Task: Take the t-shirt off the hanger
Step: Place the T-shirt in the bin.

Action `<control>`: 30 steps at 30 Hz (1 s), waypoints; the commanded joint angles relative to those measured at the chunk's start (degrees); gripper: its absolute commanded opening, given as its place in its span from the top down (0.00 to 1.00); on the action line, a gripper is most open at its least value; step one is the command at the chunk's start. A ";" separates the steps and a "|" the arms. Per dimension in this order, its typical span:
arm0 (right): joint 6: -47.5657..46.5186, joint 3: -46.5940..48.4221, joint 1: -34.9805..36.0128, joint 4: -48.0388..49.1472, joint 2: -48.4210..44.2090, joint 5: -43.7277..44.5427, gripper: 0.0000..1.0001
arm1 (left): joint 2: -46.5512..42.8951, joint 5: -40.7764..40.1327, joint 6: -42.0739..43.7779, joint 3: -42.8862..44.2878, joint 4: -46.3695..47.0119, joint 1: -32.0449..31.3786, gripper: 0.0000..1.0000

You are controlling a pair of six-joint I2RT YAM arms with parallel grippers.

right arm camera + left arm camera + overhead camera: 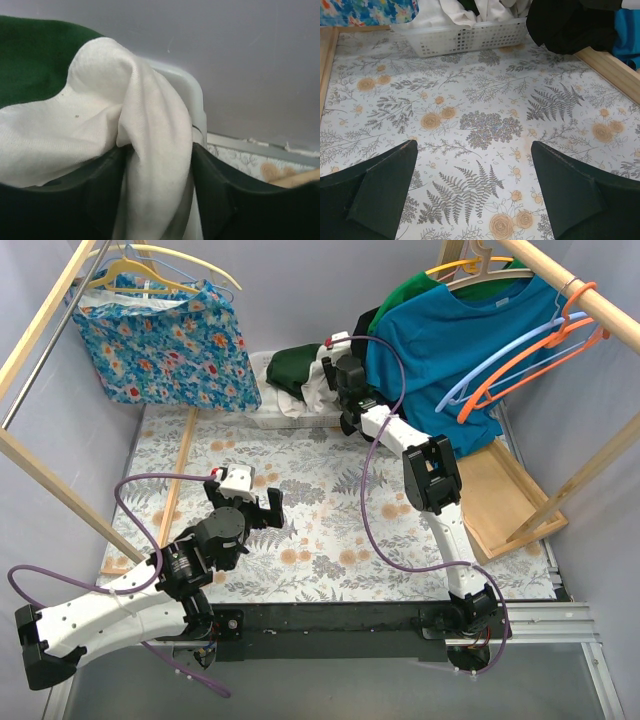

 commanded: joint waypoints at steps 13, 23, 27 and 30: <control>3.19 -9.42 9.31 -11.85 -19.45 18.71 0.14 | 4.06 2.38 -4.78 5.18 -4.63 -0.07 0.02; 15.05 -40.13 13.18 -17.84 -40.16 1.33 0.16 | -1.74 7.13 -5.67 9.23 -8.32 -0.07 0.02; 16.90 -53.15 16.94 -16.78 -47.66 -1.15 0.17 | -1.30 7.57 -3.39 11.34 -9.12 -0.07 0.02; 19.36 -61.16 20.63 -17.57 -52.40 -0.54 0.16 | 0.63 7.13 -1.01 13.10 -8.77 -0.07 0.02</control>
